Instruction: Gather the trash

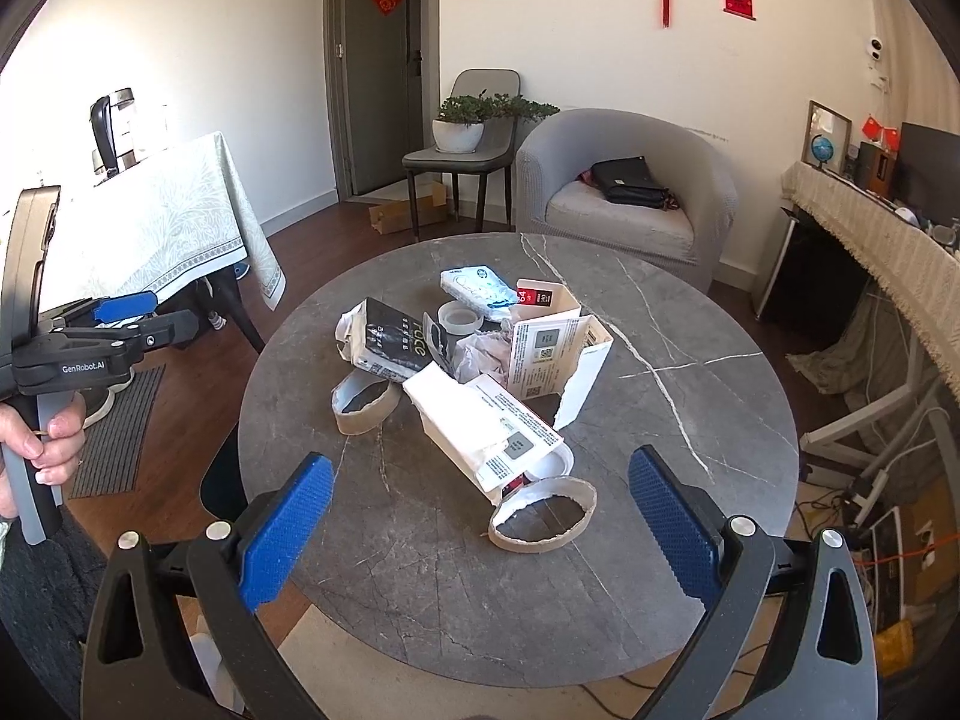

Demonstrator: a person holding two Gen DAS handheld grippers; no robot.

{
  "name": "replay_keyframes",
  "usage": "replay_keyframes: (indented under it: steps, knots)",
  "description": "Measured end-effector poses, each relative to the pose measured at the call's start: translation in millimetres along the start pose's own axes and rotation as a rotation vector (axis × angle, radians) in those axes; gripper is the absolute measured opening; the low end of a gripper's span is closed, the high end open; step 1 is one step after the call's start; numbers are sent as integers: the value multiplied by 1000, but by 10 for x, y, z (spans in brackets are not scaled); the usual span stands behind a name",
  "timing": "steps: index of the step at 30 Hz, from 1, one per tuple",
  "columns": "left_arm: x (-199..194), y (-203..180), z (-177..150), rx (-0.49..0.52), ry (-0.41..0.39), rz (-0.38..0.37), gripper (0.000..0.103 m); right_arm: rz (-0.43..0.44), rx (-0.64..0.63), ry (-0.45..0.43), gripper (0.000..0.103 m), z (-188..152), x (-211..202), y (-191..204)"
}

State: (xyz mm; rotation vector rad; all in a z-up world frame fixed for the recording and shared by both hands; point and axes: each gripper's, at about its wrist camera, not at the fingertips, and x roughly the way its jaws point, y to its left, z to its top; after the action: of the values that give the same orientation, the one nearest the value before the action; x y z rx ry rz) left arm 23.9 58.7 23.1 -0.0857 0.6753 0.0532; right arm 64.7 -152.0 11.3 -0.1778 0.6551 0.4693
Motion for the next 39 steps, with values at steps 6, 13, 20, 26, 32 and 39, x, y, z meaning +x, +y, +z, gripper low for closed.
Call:
replay_keyframes:
  steps: [6, 13, 20, 26, 32, 39]
  knots:
    - [0, -5, 5, 0, 1, -1, 95, 0, -1, 1, 100, 2, 5, 5]
    - [1, 7, 1, -3, 3, -2, 95, 1, -1, 2, 100, 2, 12, 7]
    - [-2, 9, 1, -1, 3, -2, 95, 0, -1, 2, 100, 1, 10, 6]
    - [14, -2, -6, 4, 2, 0, 95, -1, -2, 4, 100, 3, 24, 5]
    - [21, -13, -10, 2, 2, 4, 95, -1, -3, 4, 100, 1, 24, 4]
    - [9, -32, 3, 4, -3, 16, 97, -1, -4, 6, 100, 1, 31, 1]
